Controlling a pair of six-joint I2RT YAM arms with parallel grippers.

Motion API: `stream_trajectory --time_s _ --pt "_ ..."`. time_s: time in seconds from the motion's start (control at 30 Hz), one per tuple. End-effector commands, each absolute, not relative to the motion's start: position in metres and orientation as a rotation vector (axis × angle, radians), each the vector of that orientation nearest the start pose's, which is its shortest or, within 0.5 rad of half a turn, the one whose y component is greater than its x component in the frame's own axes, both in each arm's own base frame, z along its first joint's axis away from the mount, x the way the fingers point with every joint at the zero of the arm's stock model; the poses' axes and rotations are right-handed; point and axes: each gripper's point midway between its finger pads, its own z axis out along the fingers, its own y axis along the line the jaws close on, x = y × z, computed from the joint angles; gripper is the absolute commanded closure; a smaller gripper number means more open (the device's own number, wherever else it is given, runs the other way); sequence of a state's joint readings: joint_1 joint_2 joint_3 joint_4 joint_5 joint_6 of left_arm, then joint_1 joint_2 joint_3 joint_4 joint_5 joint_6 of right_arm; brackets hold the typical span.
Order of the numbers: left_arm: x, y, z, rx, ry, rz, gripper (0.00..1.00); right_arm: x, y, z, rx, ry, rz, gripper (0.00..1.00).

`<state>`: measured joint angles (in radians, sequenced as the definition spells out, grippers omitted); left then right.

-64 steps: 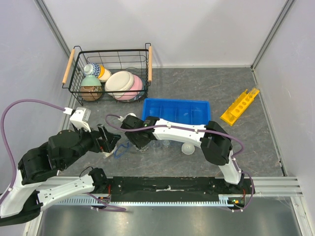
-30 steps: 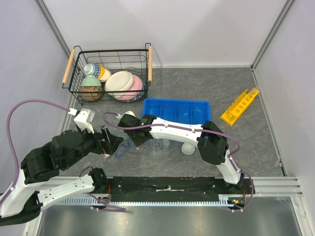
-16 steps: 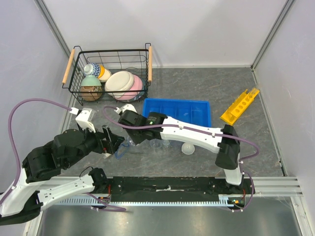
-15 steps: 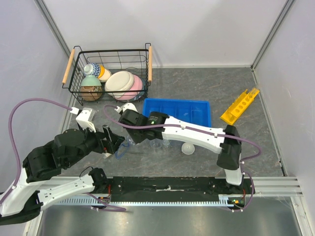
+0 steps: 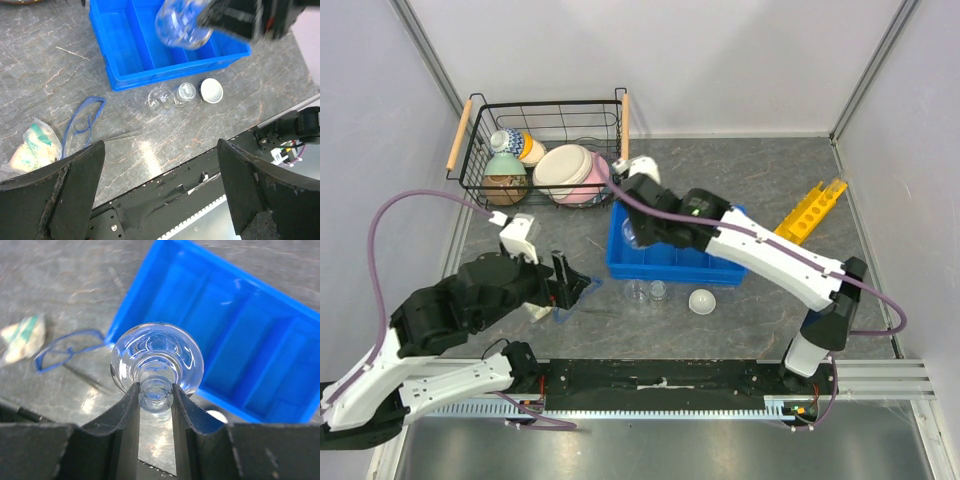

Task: Organize the chemistry lab equipment

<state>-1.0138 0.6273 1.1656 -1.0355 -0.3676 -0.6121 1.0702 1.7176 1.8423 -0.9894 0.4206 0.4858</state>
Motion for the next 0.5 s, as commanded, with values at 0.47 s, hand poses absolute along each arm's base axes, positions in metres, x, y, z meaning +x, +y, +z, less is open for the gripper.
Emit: stream_trajectory --time_s 0.47 --pt "0.161 -0.228 0.234 0.423 2.198 -0.642 0.01 0.352 0.171 0.253 0.045 2.366 0.044 0.91"
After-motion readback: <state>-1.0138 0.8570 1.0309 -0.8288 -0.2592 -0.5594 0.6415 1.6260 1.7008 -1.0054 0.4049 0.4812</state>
